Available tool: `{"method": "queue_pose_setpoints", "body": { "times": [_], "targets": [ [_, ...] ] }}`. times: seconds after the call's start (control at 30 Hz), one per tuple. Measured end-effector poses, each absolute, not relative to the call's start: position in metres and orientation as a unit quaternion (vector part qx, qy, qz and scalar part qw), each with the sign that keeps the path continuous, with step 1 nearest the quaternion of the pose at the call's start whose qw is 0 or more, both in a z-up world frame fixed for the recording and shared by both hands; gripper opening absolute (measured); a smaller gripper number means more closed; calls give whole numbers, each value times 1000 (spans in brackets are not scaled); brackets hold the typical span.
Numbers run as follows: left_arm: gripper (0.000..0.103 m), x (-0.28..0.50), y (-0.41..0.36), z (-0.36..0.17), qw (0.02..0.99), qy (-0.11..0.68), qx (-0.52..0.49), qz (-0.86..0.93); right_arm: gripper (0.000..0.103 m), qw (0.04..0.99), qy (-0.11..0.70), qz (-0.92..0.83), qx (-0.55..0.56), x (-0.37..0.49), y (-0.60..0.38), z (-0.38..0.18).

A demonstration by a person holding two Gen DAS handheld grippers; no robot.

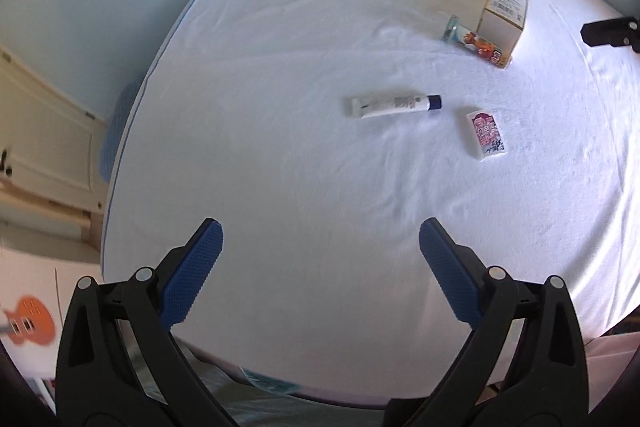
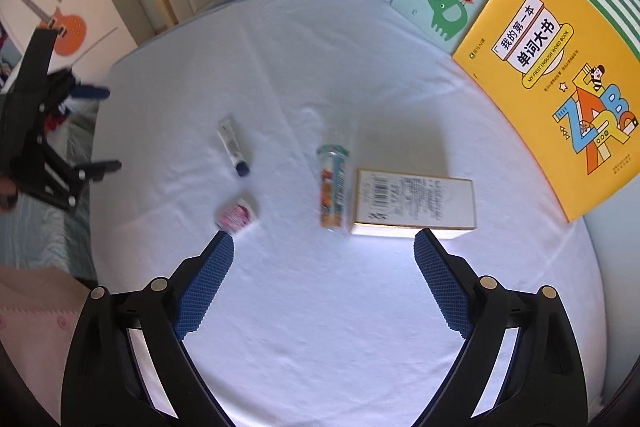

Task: Collect trash
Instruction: 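Grasp the white navy-capped tube with the left gripper while the right grasps the cream box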

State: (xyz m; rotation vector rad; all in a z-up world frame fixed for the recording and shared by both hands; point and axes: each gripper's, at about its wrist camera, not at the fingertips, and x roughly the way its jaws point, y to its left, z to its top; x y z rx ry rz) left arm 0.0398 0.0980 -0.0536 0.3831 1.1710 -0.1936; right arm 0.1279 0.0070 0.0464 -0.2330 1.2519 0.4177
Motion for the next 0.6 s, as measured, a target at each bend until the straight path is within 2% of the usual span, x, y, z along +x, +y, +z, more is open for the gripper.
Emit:
{"method": "queue_pose_setpoints", "body": {
  "times": [0.23, 0.6],
  "targets": [
    [96, 69, 66, -67, 795, 531, 262, -134, 91, 750, 591, 229, -192, 142, -23, 25],
    [96, 124, 48, -96, 766, 535, 299, -192, 91, 681, 582, 299, -329, 182, -21, -27]
  ]
}}
